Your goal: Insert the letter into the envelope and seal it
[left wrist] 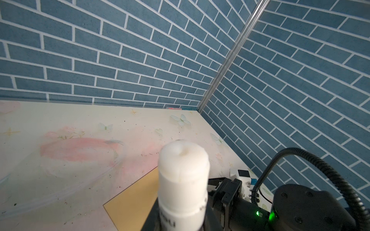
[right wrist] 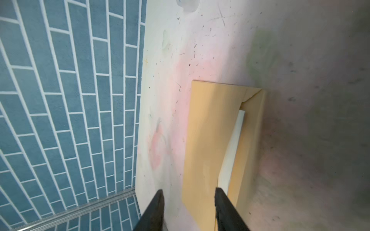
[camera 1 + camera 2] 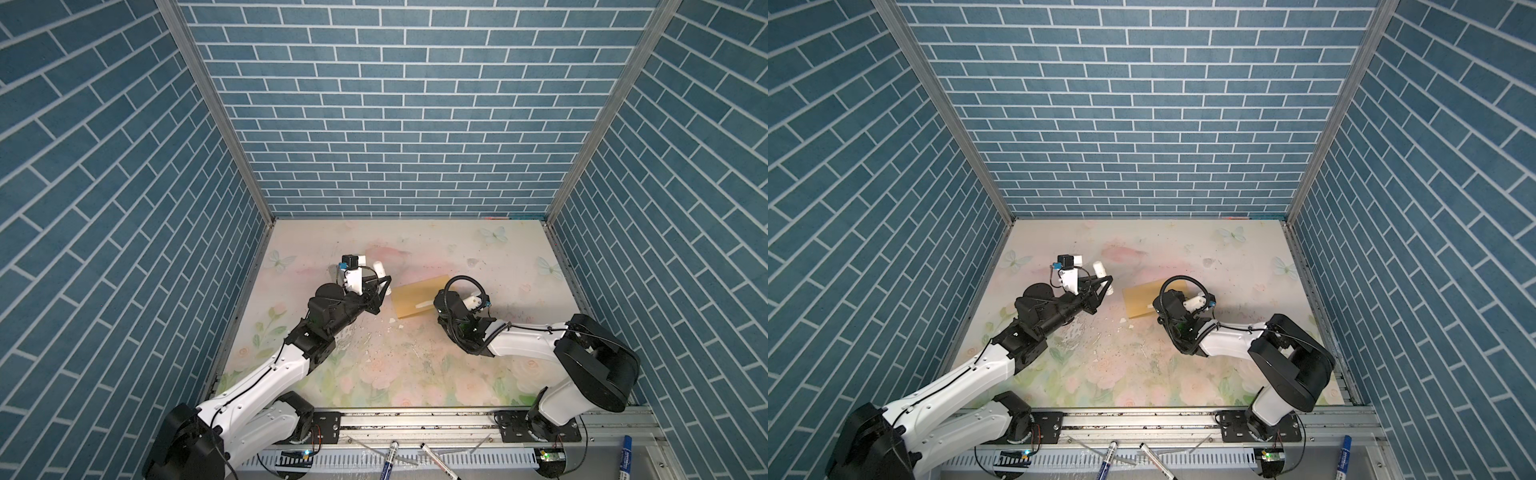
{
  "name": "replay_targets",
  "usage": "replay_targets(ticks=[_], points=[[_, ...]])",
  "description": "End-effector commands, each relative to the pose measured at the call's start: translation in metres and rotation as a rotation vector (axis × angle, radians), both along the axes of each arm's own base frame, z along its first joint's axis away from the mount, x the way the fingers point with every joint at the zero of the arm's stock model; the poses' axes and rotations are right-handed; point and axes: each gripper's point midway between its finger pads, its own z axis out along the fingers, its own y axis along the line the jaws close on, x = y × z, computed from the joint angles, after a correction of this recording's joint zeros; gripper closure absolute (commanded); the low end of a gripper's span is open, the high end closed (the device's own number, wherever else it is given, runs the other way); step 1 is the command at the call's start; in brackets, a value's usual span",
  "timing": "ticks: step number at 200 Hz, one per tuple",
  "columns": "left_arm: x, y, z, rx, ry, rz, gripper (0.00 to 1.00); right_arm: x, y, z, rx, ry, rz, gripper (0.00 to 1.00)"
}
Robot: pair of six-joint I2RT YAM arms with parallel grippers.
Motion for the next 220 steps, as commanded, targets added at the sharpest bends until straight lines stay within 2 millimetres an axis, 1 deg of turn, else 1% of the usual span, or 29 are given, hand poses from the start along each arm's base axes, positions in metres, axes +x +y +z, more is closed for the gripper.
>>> replay_targets(ticks=[1,7,19,33,49,69,82,105,125,145,155,173,189,205,220], points=[[0.001,-0.004,0.017,-0.063,-0.024,-0.013,1.0,-0.011,-0.009,0.009,-0.101,-0.032,0.077,0.35],[0.001,-0.005,0.016,-0.072,-0.02,-0.016,1.0,-0.012,-0.01,0.013,-0.134,-0.052,0.103,0.29],[0.002,-0.006,0.017,-0.093,-0.008,-0.017,1.0,-0.011,-0.007,0.03,-0.211,-0.133,0.179,0.21],[0.004,-0.007,0.017,-0.128,0.017,-0.011,1.0,-0.01,-0.002,0.054,-0.321,-0.26,0.279,0.17],[0.007,-0.008,0.018,-0.189,0.07,-0.001,1.0,-0.01,0.005,0.088,-0.47,-0.42,0.391,0.12],[0.011,-0.012,0.022,-0.284,0.139,0.001,1.0,-0.015,0.014,0.131,-0.667,-0.622,0.508,0.12],[0.014,-0.013,0.023,-0.354,0.197,0.005,1.0,-0.022,0.021,0.157,-0.776,-0.768,0.572,0.12],[0.018,-0.019,0.026,-0.461,0.3,-0.005,1.0,-0.038,0.031,0.184,-0.944,-0.999,0.651,0.12],[0.019,-0.026,0.031,-0.55,0.38,-0.038,1.0,-0.053,0.042,0.192,-1.044,-1.189,0.696,0.13],[0.019,-0.031,0.038,-0.633,0.438,-0.075,1.0,-0.063,0.052,0.193,-1.125,-1.337,0.708,0.13],[0.02,-0.033,0.039,-0.659,0.468,-0.085,1.0,-0.067,0.057,0.192,-1.157,-1.391,0.714,0.12],[0.02,-0.035,0.04,-0.693,0.512,-0.095,1.0,-0.07,0.067,0.19,-1.191,-1.459,0.733,0.12],[0.02,-0.037,0.041,-0.713,0.536,-0.101,1.0,-0.069,0.072,0.193,-1.203,-1.498,0.717,0.14],[0.02,-0.037,0.041,-0.728,0.549,-0.1,1.0,-0.069,0.077,0.199,-1.193,-1.537,0.686,0.17],[0.02,-0.037,0.043,-0.735,0.551,-0.106,1.0,-0.067,0.081,0.202,-1.182,-1.558,0.663,0.22]])
